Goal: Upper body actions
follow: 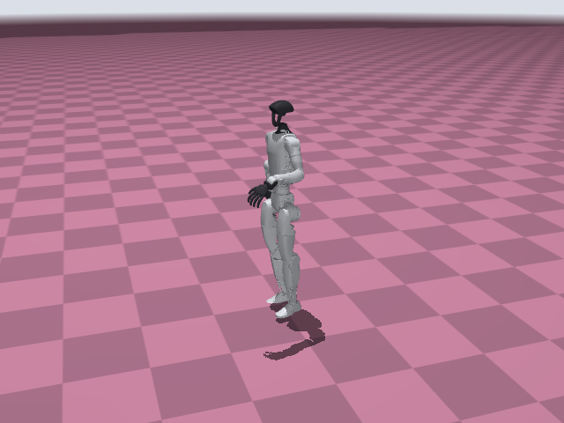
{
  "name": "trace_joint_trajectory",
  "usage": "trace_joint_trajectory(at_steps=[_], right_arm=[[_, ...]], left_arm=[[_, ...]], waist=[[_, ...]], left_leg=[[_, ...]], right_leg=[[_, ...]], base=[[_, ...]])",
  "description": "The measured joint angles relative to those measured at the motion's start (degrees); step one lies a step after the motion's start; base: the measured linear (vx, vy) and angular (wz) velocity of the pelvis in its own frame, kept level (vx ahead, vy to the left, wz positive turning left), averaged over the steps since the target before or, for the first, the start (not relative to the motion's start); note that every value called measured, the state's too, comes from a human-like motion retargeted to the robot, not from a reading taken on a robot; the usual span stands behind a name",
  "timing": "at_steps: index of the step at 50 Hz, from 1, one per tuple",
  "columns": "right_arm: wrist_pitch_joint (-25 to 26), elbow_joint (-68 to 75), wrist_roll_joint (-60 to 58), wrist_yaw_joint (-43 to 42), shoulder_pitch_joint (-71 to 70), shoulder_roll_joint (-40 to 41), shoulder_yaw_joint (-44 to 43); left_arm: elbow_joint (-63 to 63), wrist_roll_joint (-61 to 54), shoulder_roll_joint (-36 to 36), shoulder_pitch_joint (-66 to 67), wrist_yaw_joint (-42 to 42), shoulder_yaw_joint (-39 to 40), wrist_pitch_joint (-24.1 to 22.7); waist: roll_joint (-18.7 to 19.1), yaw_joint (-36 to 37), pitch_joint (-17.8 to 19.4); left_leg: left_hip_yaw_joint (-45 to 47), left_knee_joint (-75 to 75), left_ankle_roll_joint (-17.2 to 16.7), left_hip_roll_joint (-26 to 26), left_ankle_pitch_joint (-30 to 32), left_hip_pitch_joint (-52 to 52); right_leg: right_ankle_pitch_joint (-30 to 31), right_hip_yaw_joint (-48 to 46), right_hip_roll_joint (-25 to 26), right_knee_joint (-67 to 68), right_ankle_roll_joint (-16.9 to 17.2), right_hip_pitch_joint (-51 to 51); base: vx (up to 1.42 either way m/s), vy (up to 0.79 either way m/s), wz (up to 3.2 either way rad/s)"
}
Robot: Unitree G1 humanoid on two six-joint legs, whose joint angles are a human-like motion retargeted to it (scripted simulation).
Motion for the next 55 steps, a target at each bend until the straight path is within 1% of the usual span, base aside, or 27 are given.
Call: trace_joint_trajectory(at_steps=[3,5,6,8,10,12,15,22,25,27,28,30,31,32,33,34,35,37,38,40,42,46,48,53,55], right_arm=[[0.22,-0.33,-0.75,0.37,-0.38,0.06,-0.06],[0.25,-0.57,-1.07,0.27,-0.47,-0.01,0.30],[0.16,-0.57,-1.16,0.07,-0.44,-0.09,0.56],[0.15,-0.45,-1.42,-0.26,-0.39,-0.14,0.98],[0.36,-0.31,-1.60,-0.28,-0.21,-0.07,0.95],[0.50,-0.33,-1.25,-0.21,-0.07,0.01,0.60],[0.33,-0.44,-0.92,-0.43,0.26,-0.11,0.42],[0.33,-0.35,-1.18,-0.14,0.33,-0.45,0.48],[0.46,-0.21,-1.15,-0.19,0.10,-0.37,0.64],[0.50,-0.13,-1.30,-0.29,0.13,-0.26,0.74],[0.51,-0.09,-1.37,-0.31,0.10,-0.21,0.72],[0.50,-0.03,-1.47,-0.27,0.09,-0.05,0.73],[0.49,-0.01,-1.56,-0.11,0.00,-0.09,0.65],[0.48,0.00,-1.66,0.06,-0.08,-0.13,0.60],[0.48,-0.02,-1.79,0.24,-0.13,-0.16,0.61],[0.45,-0.05,-1.89,0.39,-0.23,-0.25,0.63],[0.41,-0.07,-1.97,0.53,-0.36,-0.35,0.65],[0.34,-0.10,-1.98,0.61,-0.50,-0.43,0.63],[0.31,-0.12,-1.88,0.58,-0.53,-0.48,0.55],[0.25,-0.06,-1.54,0.45,-0.52,-0.39,0.58],[0.11,0.15,-0.95,0.35,-0.44,-0.40,0.53],[0.03,0.45,-0.54,0.59,-0.23,-0.44,0.34],[0.02,0.46,-0.43,0.76,-0.18,-0.47,0.31],[0.04,0.50,-0.84,1.08,-0.50,-0.63,0.88],[0.16,0.57,-1.03,1.21,-0.69,-0.58,0.96]], left_arm=[[-2.56,1.80,1.51,2.03,20.95,0.08,-6.63],[-4.55,3.33,1.89,3.36,40.59,1.01,-12.35],[-5.31,2.24,1.79,3.75,49.74,1.35,-15.08],[-6.62,0.36,1.02,4.01,66.14,1.39,-20.75],[-8.21,-0.72,0.10,3.69,79.02,1.96,-26.30],[-8.70,-0.13,-0.39,3.09,84.85,3.29,-27.36],[-9.75,1.13,0.08,2.38,87.60,5.59,-26.25],[-13.24,2.95,2.94,1.43,95.23,11.75,-26.50],[-11.17,-2.01,2.55,0.04,96.41,13.18,-25.97],[-7.25,-17.12,0.21,-2.12,91.57,12.28,-24.09],[-5.08,-27.99,-1.63,-3.75,87.53,11.30,-22.09],[-1.52,-50.58,-6.66,-7.45,76.79,9.64,-16.35],[-0.08,-59.61,-8.00,-8.58,68.28,10.05,-14.05],[1.25,-67.70,-9.01,-9.49,61.61,10.56,-13.02],[2.36,-73.89,-9.37,-9.99,58.61,11.28,-14.53],[3.20,-75.96,-8.90,-9.99,59.10,11.80,-17.73],[3.91,-75.98,-8.01,-9.73,61.34,12.21,-21.76],[3.88,-68.84,-5.77,-8.39,66.92,12.76,-26.25],[3.01,-62.45,-4.29,-7.38,70.07,13.10,-26.98],[0.62,-53.64,-3.09,-6.49,73.14,12.83,-27.08],[-3.21,-45.21,-1.42,-6.42,73.88,11.44,-29.96],[-9.05,-34.81,2.53,-8.79,75.32,7.07,-35.40],[-11.71,-28.90,5.50,-10.99,75.22,4.70,-36.44],[-16.09,-15.33,12.36,-16.68,75.31,-0.71,-37.20],[-16.46,-12.65,13.97,-18.87,75.87,-3.42,-38.13]], waist=[[-0.07,-0.53,0.19],[-0.01,-0.47,0.23],[0.05,-0.44,0.17],[0.09,-0.28,0.09],[0.04,0.07,-0.01],[0.02,0.28,-0.04],[0.14,0.41,-0.17],[0.49,0.32,-0.47],[0.55,0.25,-0.47],[0.57,0.18,-0.64],[0.57,0.14,-0.67],[0.47,0.04,-0.80],[0.48,0.03,-0.81],[0.49,0.00,-0.84],[0.50,-0.08,-0.92],[0.54,-0.21,-0.94],[0.61,-0.37,-0.94],[0.69,-0.55,-0.92],[0.75,-0.63,-0.89],[0.68,-0.62,-0.87],[0.55,-0.44,-0.78],[0.33,-0.28,-0.95],[0.28,-0.38,-1.08],[0.42,-0.79,-1.39],[0.45,-0.86,-1.55]], left_leg=[[-0.71,0.00,0.03,-0.11,0.14,-0.22],[-0.71,-0.01,0.01,-0.14,0.11,-0.27],[-0.72,-0.02,0.02,-0.17,0.10,-0.31],[-0.70,-0.04,0.02,-0.23,0.08,-0.35],[-0.65,-0.06,0.00,-0.29,0.09,-0.40],[-0.71,-0.05,0.01,-0.35,0.12,-0.44],[-0.90,-0.02,0.03,-0.44,0.16,-0.53],[-1.20,0.01,0.01,-0.45,0.18,-0.72],[-1.14,0.03,0.00,-0.43,0.16,-0.68],[-1.15,0.03,0.01,-0.45,0.16,-0.66],[-1.19,0.03,0.02,-0.48,0.17,-0.62],[-1.29,0.05,0.06,-0.52,0.19,-0.55],[-1.29,0.06,0.06,-0.51,0.20,-0.54],[-1.27,0.06,0.07,-0.50,0.19,-0.54],[-1.22,0.04,0.07,-0.48,0.18,-0.55],[-1.15,0.02,0.06,-0.44,0.17,-0.56],[-1.09,0.01,0.05,-0.40,0.15,-0.57],[-0.92,-0.01,0.04,-0.31,0.11,-0.57],[-0.77,-0.04,0.03,-0.25,0.07,-0.55],[-0.45,-0.07,0.01,-0.18,0.01,-0.48],[-0.26,-0.07,0.01,-0.17,-0.03,-0.39],[-0.34,-0.07,0.03,-0.21,0.01,-0.40],[-0.48,-0.04,0.04,-0.20,0.05,-0.45],[-0.63,0.03,0.09,-0.08,0.11,-0.56],[-0.66,0.06,0.10,-0.03,0.12,-0.63]], right_leg=[[0.02,-0.71,-0.03,-0.15,0.02,0.10],[0.03,-0.67,0.01,-0.17,-0.08,-0.02],[0.05,-0.67,0.03,-0.18,-0.12,-0.10],[0.04,-0.62,0.01,-0.19,-0.15,-0.18],[-0.02,-0.63,-0.01,-0.22,-0.17,-0.17],[-0.09,-0.75,0.03,-0.25,-0.23,-0.08],[-0.15,-0.99,0.02,-0.31,-0.23,0.02],[-0.19,-1.27,-0.05,-0.36,-0.12,0.00],[-0.23,-1.24,0.00,-0.36,-0.15,0.05],[-0.25,-1.28,0.03,-0.37,-0.18,0.10],[-0.25,-1.33,0.04,-0.37,-0.20,0.16],[-0.24,-1.41,0.03,-0.37,-0.21,0.25],[-0.22,-1.42,0.01,-0.35,-0.19,0.25],[-0.20,-1.40,0.00,-0.34,-0.17,0.22],[-0.17,-1.33,-0.01,-0.33,-0.16,0.15],[-0.15,-1.25,0.00,-0.32,-0.14,0.08],[-0.12,-1.16,0.01,-0.31,-0.12,0.00],[-0.10,-0.95,0.06,-0.28,-0.12,-0.15],[-0.07,-0.76,0.10,-0.24,-0.13,-0.25],[-0.06,-0.45,0.16,-0.18,-0.16,-0.37],[-0.06,-0.23,0.17,-0.15,-0.19,-0.39],[-0.07,-0.33,0.11,-0.13,-0.15,-0.33],[-0.06,-0.49,0.09,-0.13,-0.12,-0.29],[0.02,-0.63,0.16,-0.16,-0.09,-0.30],[0.07,-0.74,0.19,-0.18,-0.09,-0.34]], base=[[0.01,-0.01,0.19],[0.00,0.00,0.00],[0.00,0.00,0.00],[0.00,0.00,0.00],[0.00,0.00,0.00],[0.00,0.00,0.00],[0.00,0.00,0.00],[0.00,0.00,0.00],[0.00,0.00,0.00],[0.00,0.00,0.00],[0.00,0.00,0.00],[0.00,0.00,0.00],[0.00,0.00,0.00],[0.00,0.00,0.00],[0.00,0.00,0.00],[0.00,0.00,0.00],[0.00,0.00,0.00],[0.00,0.00,0.00],[0.00,0.00,0.00],[0.00,0.00,0.00],[0.00,0.00,0.00],[0.00,0.00,0.00],[0.00,0.00,0.00],[0.00,0.00,0.00],[0.00,0.00,0.00]])
